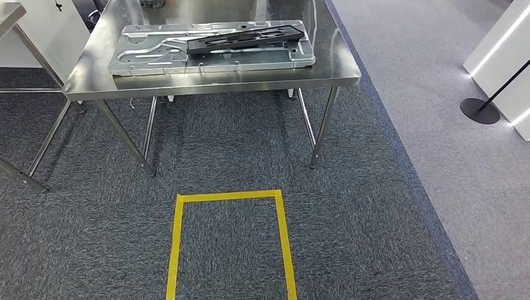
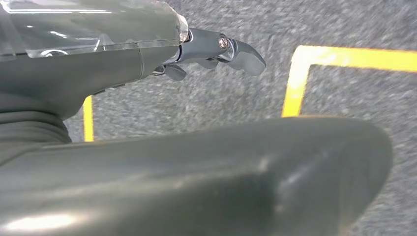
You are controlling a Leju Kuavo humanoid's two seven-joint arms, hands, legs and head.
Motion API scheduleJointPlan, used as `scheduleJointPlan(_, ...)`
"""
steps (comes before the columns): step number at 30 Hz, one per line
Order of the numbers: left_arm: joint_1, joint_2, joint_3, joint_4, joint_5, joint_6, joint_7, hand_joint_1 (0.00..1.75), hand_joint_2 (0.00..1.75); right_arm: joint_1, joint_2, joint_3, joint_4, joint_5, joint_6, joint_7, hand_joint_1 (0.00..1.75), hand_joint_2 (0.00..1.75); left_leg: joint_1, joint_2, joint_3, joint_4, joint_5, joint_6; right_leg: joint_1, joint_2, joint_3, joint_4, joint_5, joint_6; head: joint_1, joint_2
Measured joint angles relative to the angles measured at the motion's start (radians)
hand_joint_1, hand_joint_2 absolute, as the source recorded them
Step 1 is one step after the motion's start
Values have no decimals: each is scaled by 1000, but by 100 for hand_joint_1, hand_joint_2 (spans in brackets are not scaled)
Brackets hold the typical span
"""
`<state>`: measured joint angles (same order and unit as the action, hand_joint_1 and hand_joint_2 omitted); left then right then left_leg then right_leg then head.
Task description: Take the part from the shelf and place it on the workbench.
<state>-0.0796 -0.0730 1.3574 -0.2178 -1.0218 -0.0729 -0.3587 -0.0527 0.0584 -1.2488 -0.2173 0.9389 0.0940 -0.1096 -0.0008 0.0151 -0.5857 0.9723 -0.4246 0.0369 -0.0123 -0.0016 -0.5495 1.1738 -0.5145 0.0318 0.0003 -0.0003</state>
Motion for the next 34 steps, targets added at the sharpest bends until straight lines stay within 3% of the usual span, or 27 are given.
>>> scheduleJointPlan(2,-1,0,-1,0,0,0,4,0,0,-3,0,-2,0,-1,-1,0,0,0,-3,0,-15,11,14,-9,4,-1,110,-160,-18,-11,0,0)
scheduleJointPlan(3,-1,0,-2,0,-1,0,6,0,0,-4,0,-2,0,-2,-2,0,0,0,-4,1,-20,15,21,-14,7,-1,141,-212,-35,-17,0,0)
scheduleJointPlan(4,-2,0,-3,0,-1,0,8,0,0,-5,0,-2,0,-2,-4,2,0,0,-5,2,-23,17,28,-20,8,-1,154,-240,-44,-22,0,0)
scheduleJointPlan(6,-2,1,-3,0,-1,0,11,0,0,-4,0,-3,1,-2,-8,8,0,0,-3,0,-31,24,27,-32,5,-2,147,-244,-36,-37,0,0)
scheduleJointPlan(7,-1,1,-3,0,-1,1,12,0,0,-3,1,-3,1,-2,-11,13,0,0,-1,-2,-40,47,5,-37,3,-4,142,-245,-28,-44,0,0)
scheduleJointPlan(9,1,1,-3,0,-1,1,14,0,0,-3,1,-4,1,-2,-21,23,0,0,4,-6,-79,155,-76,-46,3,-6,127,-245,-14,-54,0,0)
scheduleJointPlan(11,2,1,-4,0,-3,1,15,0,0,-2,1,-5,1,-1,-35,36,0,87,8,-7,-119,284,-140,-53,5,-7,109,-239,-4,-55,0,0)
scheduleJointPlan(12,2,1,-4,0,-4,2,15,0,0,-1,1,-7,1,-1,-40,41,0,131,9,-7,-120,310,-144,-55,6,-7,101,-235,-1,-54,0,0)
scheduleJointPlan(13,2,1,-4,0,-4,2,16,0,0,0,1,-8,1,-2,-44,45,0,175,10,-7,-99,293,-129,-55,6,-6,95,-230,0,-53,0,0)
scheduleJointPlan(15,2,1,-4,0,-4,3,17,0,0,0,1,-12,2,-2,-48,50,0,175,11,-7,-11,161,-80,-50,6,-5,88,-219,-1,-49,0,0)
scheduleJointPlan(17,1,2,-5,0,-4,3,18,0,0,-1,1,-15,2,-2,-48,50,0,175,8,-8,57,50,-55,-41,8,-4,83,-210,-4,-41,0,0)
scheduleJointPlan(20,0,2,-5,0,-4,4,20,0,0,-2,0,-18,2,-2,-48,49,0,175,5,-8,66,22,-58,-27,11,-4,79,-207,-3,-24,0,0)
scheduleJointPlan(23,-1,2,-5,0,-4,4,21,0,131,-4,0,-19,2,-2,-52,50,0,175,6,-8,66,6,-49,-24,15,-5,78,-216,4,-57,0,0)
scheduleJointPlan(24,-1,2,-5,0,-4,4,22,0,175,-4,0,-19,2,-2,-55,50,0,131,4,-8,65,5,-47,-23,15,-4,76,-218,7,-68,0,0)
scheduleJointPlan(27,-3,3,-5,0,-4,3,29,0,175,-4,-1,-19,2,-1,-57,44,0,0,0,-8,62,7,-47,-17,11,-3,75,-218,9,-60,0,0)
scheduleJointPlan(29,-3,3,-5,0,-6,5,33,0,175,-4,-1,-19,2,0,-54,35,0,0,-3,-8,61,9,-47,-13,8,-3,74,-219,11,-53,0,0)
scheduleJointPlan(32,-4,3,-6,0,-9,11,38,0,175,-4,-1,-20,2,0,-47,31,0,0,-5,-8,58,13,-47,-10,5,-3,73,-219,13,-30,0,0)
scheduleJointPlan(33,-4,3,-7,0,-10,13,39,0,175,-4,-1,-20,2,0,-46,31,0,44,-5,-8,58,14,-47,-10,5,-3,73,-219,14,-23,0,0)
scheduleJointPlan(34,-4,3,-7,0,-10,14,40,0,175,-4,-1,-20,2,0,-45,31,0,58,-5,-8,57,14,-47,-10,4,-3,73,-219,14,-20,0,0)
